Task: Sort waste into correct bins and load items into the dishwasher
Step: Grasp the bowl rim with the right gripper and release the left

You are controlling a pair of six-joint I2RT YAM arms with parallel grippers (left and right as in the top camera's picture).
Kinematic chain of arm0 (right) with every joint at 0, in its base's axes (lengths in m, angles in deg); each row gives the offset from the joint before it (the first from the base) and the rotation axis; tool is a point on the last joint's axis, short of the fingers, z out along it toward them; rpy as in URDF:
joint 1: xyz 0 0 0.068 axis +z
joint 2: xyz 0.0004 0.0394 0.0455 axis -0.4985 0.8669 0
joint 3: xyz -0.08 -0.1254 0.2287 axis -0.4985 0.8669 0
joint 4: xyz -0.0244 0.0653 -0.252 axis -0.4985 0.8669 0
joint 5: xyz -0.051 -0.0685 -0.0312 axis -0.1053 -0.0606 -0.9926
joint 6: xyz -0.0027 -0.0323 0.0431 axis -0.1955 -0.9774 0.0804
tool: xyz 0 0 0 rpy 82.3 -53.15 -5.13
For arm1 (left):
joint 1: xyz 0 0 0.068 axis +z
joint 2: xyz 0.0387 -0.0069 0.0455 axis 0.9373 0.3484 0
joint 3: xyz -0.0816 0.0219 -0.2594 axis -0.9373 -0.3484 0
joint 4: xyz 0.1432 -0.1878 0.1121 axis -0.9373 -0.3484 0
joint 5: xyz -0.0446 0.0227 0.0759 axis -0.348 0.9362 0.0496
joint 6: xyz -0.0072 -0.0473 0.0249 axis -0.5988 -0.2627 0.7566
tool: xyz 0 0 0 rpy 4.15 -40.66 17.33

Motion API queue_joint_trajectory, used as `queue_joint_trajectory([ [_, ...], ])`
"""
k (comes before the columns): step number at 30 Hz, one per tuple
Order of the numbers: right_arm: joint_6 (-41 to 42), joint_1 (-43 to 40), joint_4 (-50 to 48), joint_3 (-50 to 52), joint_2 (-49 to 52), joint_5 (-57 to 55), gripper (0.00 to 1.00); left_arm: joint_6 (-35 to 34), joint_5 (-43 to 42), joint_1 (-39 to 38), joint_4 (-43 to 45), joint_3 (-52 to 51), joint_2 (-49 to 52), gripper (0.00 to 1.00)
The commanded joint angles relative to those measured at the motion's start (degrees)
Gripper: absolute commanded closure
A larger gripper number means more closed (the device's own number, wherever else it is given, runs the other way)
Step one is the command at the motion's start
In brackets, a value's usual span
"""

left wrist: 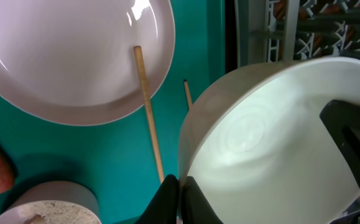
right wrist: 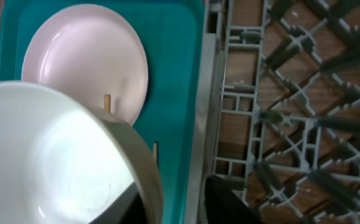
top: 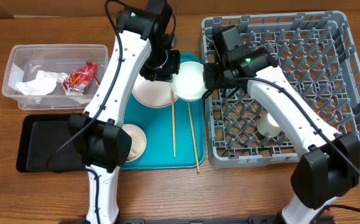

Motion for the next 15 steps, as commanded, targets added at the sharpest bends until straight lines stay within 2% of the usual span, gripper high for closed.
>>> queue_joint_trajectory([
  [1, -0.2, 0.0, -0.5, -1.7, -0.9, -0.6, 0.72, 1.3, -0.2, -0.5, 0.3, 1.6, 0.0, 0.94],
  [7, -0.2, 0.0, -0.1, -4.2, -0.9, -0.6, 0.74, 1.3, -0.1, -0.5, 0.3, 1.6, 0.0, 0.94],
  [12, -0.2, 0.1, 0.3, -4.2, -0.9, -0.5, 0.86, 1.3, -0.1, -0.5, 0.5, 1.6, 0.0, 0.93],
  [15, -0.2, 0.1, 1.5, -4.2, -0.9, -0.5, 0.87, 1.3, -0.1, -0.5, 0.6, 1.6, 0.0, 0.94],
])
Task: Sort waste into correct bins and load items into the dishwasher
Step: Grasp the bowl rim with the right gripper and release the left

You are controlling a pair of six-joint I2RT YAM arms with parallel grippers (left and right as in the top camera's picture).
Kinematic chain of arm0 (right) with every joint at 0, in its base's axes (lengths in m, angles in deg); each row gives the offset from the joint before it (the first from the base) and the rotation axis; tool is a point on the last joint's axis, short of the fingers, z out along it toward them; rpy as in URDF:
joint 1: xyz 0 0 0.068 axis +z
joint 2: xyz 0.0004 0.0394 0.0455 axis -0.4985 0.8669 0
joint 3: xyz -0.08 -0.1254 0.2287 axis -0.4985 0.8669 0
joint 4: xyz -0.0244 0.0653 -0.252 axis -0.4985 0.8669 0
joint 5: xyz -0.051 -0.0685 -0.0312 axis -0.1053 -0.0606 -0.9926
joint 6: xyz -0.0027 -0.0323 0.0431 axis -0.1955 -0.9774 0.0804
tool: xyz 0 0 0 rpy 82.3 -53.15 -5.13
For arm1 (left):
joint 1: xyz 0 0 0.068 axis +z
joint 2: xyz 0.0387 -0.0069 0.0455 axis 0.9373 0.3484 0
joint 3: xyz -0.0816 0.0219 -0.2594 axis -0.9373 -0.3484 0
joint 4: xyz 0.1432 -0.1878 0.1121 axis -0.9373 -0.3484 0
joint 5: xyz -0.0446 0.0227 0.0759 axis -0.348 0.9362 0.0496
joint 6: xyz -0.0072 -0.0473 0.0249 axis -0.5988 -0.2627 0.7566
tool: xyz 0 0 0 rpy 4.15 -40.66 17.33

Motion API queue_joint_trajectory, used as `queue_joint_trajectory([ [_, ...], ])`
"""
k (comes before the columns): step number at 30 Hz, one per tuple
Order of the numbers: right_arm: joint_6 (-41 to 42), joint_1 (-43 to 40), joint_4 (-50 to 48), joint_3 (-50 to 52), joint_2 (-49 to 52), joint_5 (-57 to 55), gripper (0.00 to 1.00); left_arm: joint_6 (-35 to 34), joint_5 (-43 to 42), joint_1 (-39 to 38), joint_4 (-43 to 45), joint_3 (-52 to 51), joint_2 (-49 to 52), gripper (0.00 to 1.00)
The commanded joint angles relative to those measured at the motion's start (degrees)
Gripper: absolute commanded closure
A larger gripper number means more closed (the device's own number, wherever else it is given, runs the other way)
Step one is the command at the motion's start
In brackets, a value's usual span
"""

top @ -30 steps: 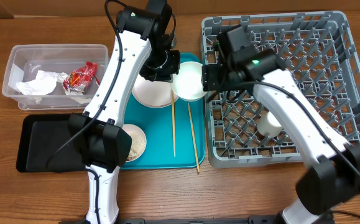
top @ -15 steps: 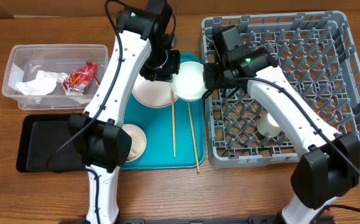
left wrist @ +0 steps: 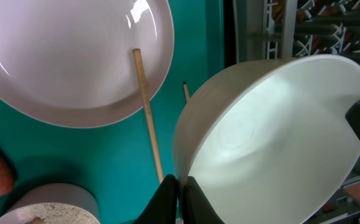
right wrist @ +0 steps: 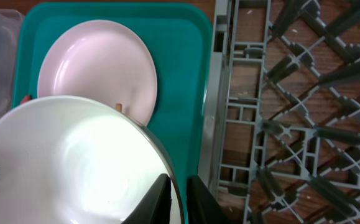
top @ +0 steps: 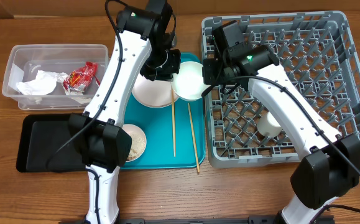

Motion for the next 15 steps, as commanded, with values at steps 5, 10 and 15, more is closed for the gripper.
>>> queue_joint_trajectory([
  [5, -0.1, 0.1, 1.6, -1.7, -0.8, -0.5, 0.72, 1.3, -0.1, -0.5, 0.9, 1.6, 0.0, 0.94],
  [10, -0.1, 0.1, 1.9, -1.6, -0.8, -0.6, 0.82, 1.3, -0.1, -0.4, 1.1, 1.6, 0.0, 0.94],
  [15, -0.1, 0.1, 2.1, -1.6, -0.8, -0.5, 0.87, 1.3, -0.1, -0.4, 1.1, 1.6, 0.0, 0.94],
])
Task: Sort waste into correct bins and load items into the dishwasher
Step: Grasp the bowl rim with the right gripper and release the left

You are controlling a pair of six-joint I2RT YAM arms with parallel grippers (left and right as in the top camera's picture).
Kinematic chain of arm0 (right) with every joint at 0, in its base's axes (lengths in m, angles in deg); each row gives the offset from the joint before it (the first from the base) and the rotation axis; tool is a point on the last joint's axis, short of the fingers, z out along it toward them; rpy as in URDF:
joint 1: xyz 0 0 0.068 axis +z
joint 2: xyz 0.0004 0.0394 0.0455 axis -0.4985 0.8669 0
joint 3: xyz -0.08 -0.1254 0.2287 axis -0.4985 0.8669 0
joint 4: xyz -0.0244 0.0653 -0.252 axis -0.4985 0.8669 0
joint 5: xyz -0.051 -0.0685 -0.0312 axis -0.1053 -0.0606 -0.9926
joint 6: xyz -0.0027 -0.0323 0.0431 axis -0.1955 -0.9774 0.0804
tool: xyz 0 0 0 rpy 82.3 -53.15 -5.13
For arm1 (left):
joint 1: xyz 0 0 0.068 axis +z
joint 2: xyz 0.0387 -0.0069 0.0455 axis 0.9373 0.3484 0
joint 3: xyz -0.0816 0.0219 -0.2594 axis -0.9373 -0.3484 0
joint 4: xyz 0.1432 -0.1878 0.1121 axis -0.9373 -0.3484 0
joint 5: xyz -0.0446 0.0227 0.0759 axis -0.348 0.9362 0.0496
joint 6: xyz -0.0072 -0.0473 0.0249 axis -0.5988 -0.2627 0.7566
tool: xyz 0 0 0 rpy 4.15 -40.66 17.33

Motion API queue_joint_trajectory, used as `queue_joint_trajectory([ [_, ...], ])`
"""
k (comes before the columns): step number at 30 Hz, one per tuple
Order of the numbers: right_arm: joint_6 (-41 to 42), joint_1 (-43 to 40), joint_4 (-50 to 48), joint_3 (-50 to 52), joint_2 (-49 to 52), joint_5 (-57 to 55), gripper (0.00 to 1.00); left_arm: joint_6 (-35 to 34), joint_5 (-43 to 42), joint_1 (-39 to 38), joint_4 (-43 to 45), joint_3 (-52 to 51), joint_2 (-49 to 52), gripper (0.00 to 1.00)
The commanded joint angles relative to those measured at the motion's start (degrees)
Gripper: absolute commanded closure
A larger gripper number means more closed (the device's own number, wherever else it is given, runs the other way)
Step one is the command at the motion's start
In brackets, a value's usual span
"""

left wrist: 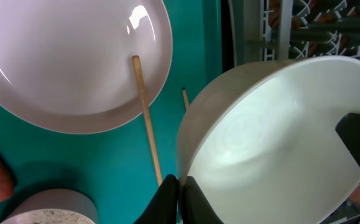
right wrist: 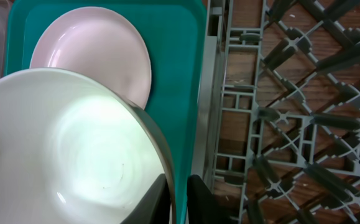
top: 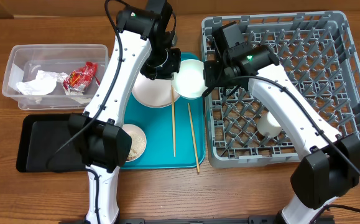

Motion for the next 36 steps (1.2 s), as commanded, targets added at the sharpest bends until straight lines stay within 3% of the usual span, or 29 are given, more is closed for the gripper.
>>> queue_joint_trajectory([
  [1, -0.1, 0.1, 0.5, -1.6, -0.8, -0.5, 0.87, 1.3, -0.1, -0.4, 0.0, 1.6, 0.0, 0.94],
  [2, -0.2, 0.1, 1.3, -1.6, -0.8, -0.6, 0.96, 1.3, -0.1, -0.4, 0.0, 1.6, 0.0, 0.94],
  [11, -1.2, -1.0, 0.0, -1.6, -0.8, -0.6, 0.96, 1.3, -0.1, -0.4, 0.8, 1.6, 0.0, 0.89],
  [16, -1.2, -1.0, -0.6, -1.6, -0.8, -0.6, 0.96, 1.3, -0.1, -0.3, 1.1, 1.6, 0.0, 0.66],
  [19, -1.2, -1.0, -1.3, -1.6, -0.8, -1.4, 0.96, 1.3, -0.2, -0.2, 1.4, 1.7, 0.0, 0.59],
  [24, -1.2, -1.0, -4.8, -1.6, -0.8, -10.5, 0.96, 1.3, -0.5, 1.9, 1.3, 5.2, -0.1, 0.55],
  [27, -1.2, -1.0, -9.3, -1.6, -0.8, -22.1, 0.96, 1.2, -0.7, 4.4, 0.9, 8.8, -0.1, 0.53],
  [29, -1.3, -1.0, -12.9, -1.6, -0.8, -31.7, 0.96, 1.2, -0.7, 5.9, 0.7, 10.6, -0.1, 0.37],
  [31, -3.1, -1.0, -17.5, -1.6, -0.8, -42.2, 0.96, 1.3, -0.4, 7.4, 0.6, 11.0, -0.1, 0.08],
  [32, -5.7, -1.0, -20.1, -1.6, -0.8, -46.6, 0.96, 1.3, -0.2, 8.1, 0.6, 11.0, -0.1, 0.0],
  [36, -21.2, -1.3, -31.7, -1.6, -0.1, -53.6, 0.96, 1.3, -0.3, 10.1, 0.5, 10.4, 0.0, 0.0],
])
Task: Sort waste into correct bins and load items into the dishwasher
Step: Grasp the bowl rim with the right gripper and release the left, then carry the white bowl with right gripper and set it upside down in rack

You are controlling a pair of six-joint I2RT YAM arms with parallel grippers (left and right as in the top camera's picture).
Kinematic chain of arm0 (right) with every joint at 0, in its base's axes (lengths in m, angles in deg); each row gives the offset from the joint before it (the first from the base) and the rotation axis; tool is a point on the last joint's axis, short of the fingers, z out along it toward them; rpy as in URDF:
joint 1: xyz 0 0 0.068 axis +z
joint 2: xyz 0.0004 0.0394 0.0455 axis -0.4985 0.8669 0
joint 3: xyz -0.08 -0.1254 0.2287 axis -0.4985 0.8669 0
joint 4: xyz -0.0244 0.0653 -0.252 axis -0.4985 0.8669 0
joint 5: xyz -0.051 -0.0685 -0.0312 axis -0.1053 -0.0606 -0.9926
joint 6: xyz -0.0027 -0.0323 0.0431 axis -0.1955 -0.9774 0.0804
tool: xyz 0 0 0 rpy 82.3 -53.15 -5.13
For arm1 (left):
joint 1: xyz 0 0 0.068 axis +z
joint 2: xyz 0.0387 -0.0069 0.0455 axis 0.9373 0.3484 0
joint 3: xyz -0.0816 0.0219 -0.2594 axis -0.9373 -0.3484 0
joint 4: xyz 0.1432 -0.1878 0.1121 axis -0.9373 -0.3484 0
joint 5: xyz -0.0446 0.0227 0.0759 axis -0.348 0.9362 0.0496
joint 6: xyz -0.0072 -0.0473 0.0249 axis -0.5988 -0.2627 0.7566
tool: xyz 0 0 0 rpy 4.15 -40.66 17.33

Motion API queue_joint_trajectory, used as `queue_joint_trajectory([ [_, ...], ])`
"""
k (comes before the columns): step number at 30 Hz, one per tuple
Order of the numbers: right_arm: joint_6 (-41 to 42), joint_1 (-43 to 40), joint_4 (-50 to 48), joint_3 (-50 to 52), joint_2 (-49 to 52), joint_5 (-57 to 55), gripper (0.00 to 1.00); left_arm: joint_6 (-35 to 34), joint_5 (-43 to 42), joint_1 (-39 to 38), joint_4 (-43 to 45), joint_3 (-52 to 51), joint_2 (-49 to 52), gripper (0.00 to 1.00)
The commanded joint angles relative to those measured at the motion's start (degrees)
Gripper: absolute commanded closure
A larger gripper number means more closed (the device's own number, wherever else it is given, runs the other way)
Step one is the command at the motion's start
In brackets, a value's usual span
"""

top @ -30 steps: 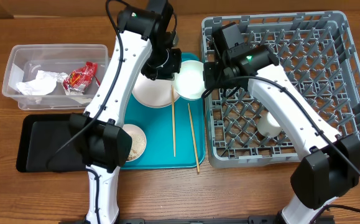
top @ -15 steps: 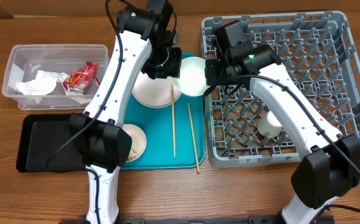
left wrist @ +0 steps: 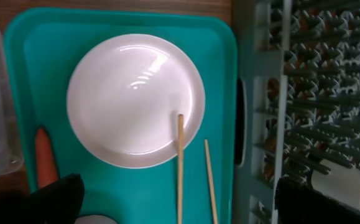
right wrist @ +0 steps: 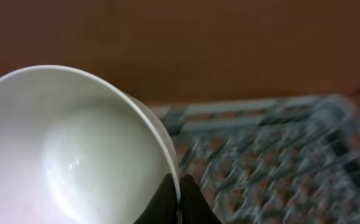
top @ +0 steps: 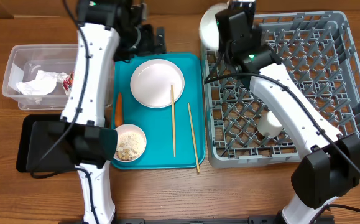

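Note:
The white bowl (top: 209, 20) hangs tilted over the far-left corner of the grey dishwasher rack (top: 304, 56). My right gripper (top: 221, 29) is shut on its rim; in the right wrist view the bowl (right wrist: 74, 149) fills the left and the gripper (right wrist: 178, 190) pinches its edge. My left gripper (top: 156, 39) stands open and empty above the far edge of the teal tray (top: 148, 155). Its fingers (left wrist: 58, 194) spread wide over the pale pink plate (left wrist: 136, 99) and two chopsticks (left wrist: 180, 168).
On the tray lie a carrot (top: 118, 109) and a bowl of rice (top: 129, 142). A clear bin (top: 18, 59) with wrappers stands at the left, a black tray (top: 33, 146) in front of it. A white cup (top: 270, 125) sits in the rack.
My left gripper has let go of the white bowl, opened and moved back and left. The right gripper has carried the bowl from the tray's right edge up to the rack's far-left corner.
At first my left gripper held the bowl by its rim over the tray while the right stood open around the opposite rim. Then the right was shut on the rim, and both held it. Now the right alone holds it over the rack.

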Motion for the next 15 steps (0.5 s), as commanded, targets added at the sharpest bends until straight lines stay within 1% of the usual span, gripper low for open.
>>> queue_joint_trajectory([
  [1, -16.9, -0.5, -7.5, -1.5, 0.2, -13.4, 0.96, 0.2, 0.1, 1.1, -0.1, 0.4, 0.0, 0.0],
  [4, -28.4, -0.7, -13.2, -1.5, 1.4, -13.5, 0.96, 0.2, 0.1, 1.4, -0.1, 0.4, 0.0, 0.0],
  [8, -47.7, -1.0, -19.2, -1.5, 4.2, -13.9, 0.96, 0.2, 0.1, 1.4, -0.1, 0.4, 0.0, 0.0],
  [9, -54.0, -1.2, -19.9, -1.5, 5.1, -13.9, 0.96, 0.2, 0.1, 1.4, -0.1, 0.4, 0.0, 0.0],
  [10, -58.4, -1.3, -20.3, -1.5, 6.0, -13.9, 0.96, 0.2, 0.1, 1.4, -0.1, 0.4, 0.0, 0.0],
  [12, -66.0, -1.7, -20.7, -1.5, 7.6, -13.9, 0.96, 0.2, 0.1, 1.4, -0.1, 0.4, 0.0, 0.0],
  [15, -75.3, -2.6, -20.6, -1.5, 10.2, -13.9, 0.96, 0.2, 0.1, 1.3, -0.1, 0.4, 0.0, 0.0],
])
